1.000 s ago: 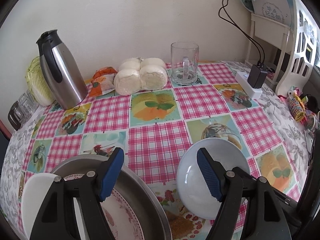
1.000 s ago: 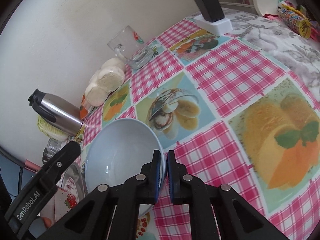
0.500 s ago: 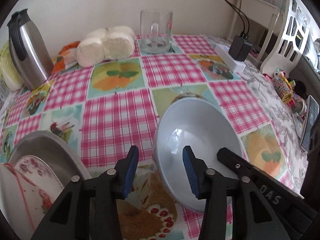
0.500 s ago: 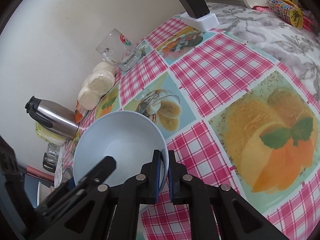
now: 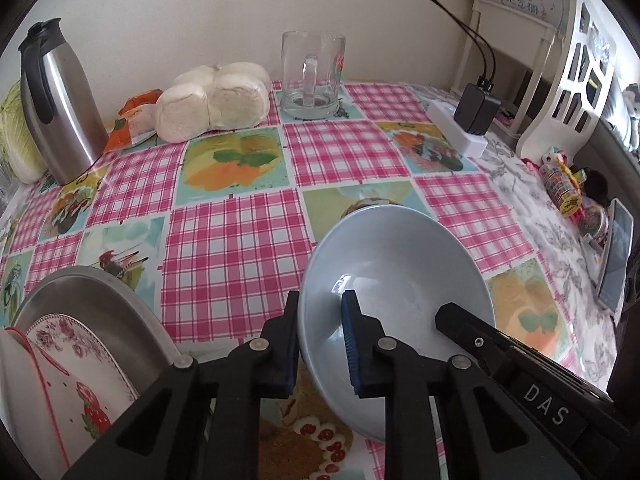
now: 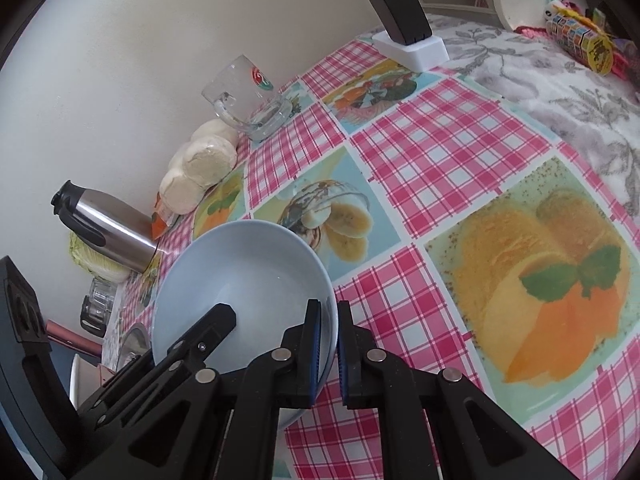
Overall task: Organize plates and bowls
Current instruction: 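Lift the pale blue bowl with both grippers and carry it over the basin, then lower the pale blue bowl onto the stacked bowls with both grippers, then open both grippers to release the pale blue bowl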
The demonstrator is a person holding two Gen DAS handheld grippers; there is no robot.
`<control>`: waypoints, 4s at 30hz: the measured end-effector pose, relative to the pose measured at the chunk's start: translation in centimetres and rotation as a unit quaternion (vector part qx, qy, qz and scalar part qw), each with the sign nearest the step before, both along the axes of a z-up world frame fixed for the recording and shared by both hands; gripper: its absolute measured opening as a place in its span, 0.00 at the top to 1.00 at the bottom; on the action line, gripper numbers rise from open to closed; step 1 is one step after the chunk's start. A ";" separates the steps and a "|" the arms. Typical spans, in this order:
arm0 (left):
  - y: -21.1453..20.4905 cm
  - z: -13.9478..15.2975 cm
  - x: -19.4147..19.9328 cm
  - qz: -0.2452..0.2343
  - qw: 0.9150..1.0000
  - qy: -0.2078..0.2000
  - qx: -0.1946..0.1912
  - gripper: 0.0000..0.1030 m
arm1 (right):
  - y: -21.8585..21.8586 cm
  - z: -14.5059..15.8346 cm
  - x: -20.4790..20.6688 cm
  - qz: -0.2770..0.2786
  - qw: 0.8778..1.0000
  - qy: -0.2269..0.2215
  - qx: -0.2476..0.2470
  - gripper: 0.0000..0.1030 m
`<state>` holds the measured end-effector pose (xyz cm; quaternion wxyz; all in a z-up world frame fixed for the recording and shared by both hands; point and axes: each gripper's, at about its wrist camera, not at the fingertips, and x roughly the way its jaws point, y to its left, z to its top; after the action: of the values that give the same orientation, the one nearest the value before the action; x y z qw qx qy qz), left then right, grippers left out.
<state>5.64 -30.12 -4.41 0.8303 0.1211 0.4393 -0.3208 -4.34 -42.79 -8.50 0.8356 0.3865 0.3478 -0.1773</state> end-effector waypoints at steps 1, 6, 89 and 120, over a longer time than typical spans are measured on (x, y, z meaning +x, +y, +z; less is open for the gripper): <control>0.1 0.5 -0.2 -0.003 1.000 -0.004 -0.004 0.80 | 0.0 0.4 -0.1 -0.002 1.000 -0.003 -0.003 0.92; 1.0 3.8 -1.0 -0.016 0.999 -0.020 -0.028 0.80 | 0.6 3.8 -1.2 -0.012 0.999 -0.032 -0.024 0.92; 24.6 8.3 1.6 0.160 0.979 0.037 -0.118 0.87 | 21.1 11.1 4.5 0.112 0.987 -0.026 -0.116 0.74; 27.8 8.6 2.1 0.255 0.964 0.027 -0.075 0.13 | 19.6 11.1 3.6 0.085 0.989 0.000 -0.123 0.10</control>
<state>7.76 -2.37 4.23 0.8792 -0.0661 0.4523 -0.1341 -0.71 -23.20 2.56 0.8890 0.2498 0.3547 -0.1468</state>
